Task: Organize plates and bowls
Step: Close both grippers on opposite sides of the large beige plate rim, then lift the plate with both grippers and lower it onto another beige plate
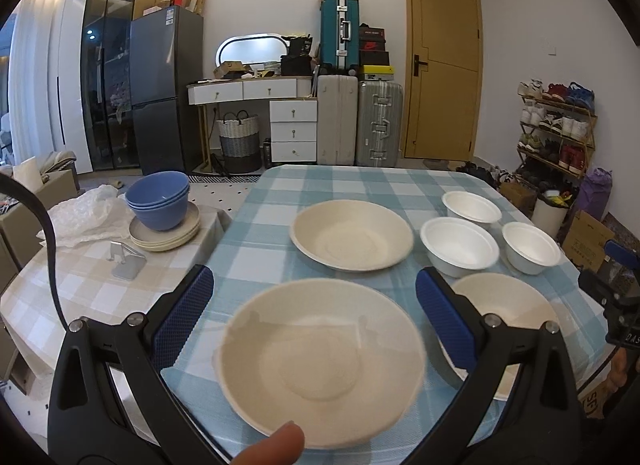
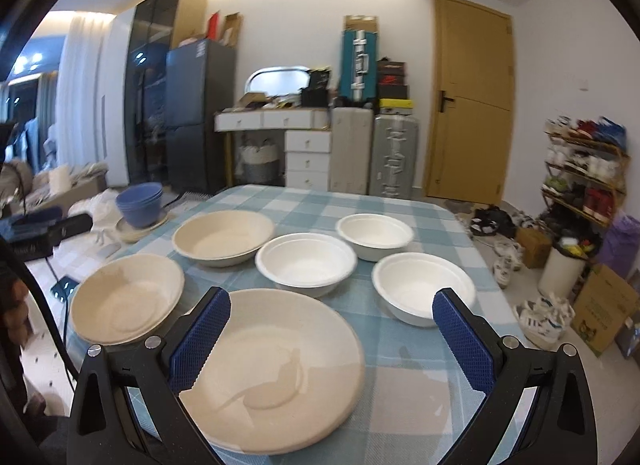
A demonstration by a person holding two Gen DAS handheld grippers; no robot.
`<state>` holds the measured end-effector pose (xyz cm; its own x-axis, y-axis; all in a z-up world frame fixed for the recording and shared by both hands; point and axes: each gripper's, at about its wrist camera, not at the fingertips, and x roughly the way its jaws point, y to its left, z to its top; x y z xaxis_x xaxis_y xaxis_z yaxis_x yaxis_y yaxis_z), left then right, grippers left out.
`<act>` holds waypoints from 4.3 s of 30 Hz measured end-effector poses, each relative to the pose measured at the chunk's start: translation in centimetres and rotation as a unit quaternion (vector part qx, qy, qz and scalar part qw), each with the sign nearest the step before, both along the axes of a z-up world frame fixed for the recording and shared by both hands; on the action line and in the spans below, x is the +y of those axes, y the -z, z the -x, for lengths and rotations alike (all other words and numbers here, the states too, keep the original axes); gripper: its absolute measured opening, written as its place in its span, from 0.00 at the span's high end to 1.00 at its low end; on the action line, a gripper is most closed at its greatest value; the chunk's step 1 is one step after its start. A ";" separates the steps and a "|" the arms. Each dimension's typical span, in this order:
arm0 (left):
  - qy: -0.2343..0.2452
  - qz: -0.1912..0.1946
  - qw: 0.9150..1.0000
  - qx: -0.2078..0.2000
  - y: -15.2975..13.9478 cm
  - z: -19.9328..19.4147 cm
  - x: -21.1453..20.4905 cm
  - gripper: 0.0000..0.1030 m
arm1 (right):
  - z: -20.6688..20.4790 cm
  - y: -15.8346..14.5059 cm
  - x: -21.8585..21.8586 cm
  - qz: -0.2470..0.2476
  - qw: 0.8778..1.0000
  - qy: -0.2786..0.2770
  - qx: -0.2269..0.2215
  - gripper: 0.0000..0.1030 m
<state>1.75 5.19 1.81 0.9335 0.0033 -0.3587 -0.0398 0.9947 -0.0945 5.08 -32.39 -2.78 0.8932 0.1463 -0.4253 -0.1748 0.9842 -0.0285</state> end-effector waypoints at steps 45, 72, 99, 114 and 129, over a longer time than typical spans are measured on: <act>-0.017 0.018 0.987 0.160 -1.5 -17.3 8.8 0.02 | -20.8 -5.4 10.9 0.036 0.982 -0.150 0.110 0.00; 0.016 0.060 0.959 0.278 5.5 -29.5 8.9 0.02 | -32.4 1.3 14.2 0.060 0.956 -0.159 0.241 0.00; 0.060 0.093 0.939 0.326 9.5 -33.8 7.4 0.11 | -36.4 6.6 14.6 0.033 0.918 -0.187 0.348 0.32; 0.084 0.091 0.928 0.352 11.2 -34.8 6.0 0.57 | -36.9 8.1 14.5 0.030 0.911 -0.173 0.373 0.57; 0.077 0.098 0.927 0.354 11.2 -34.7 6.7 0.86 | -37.0 8.6 14.2 0.022 0.910 -0.150 0.387 0.82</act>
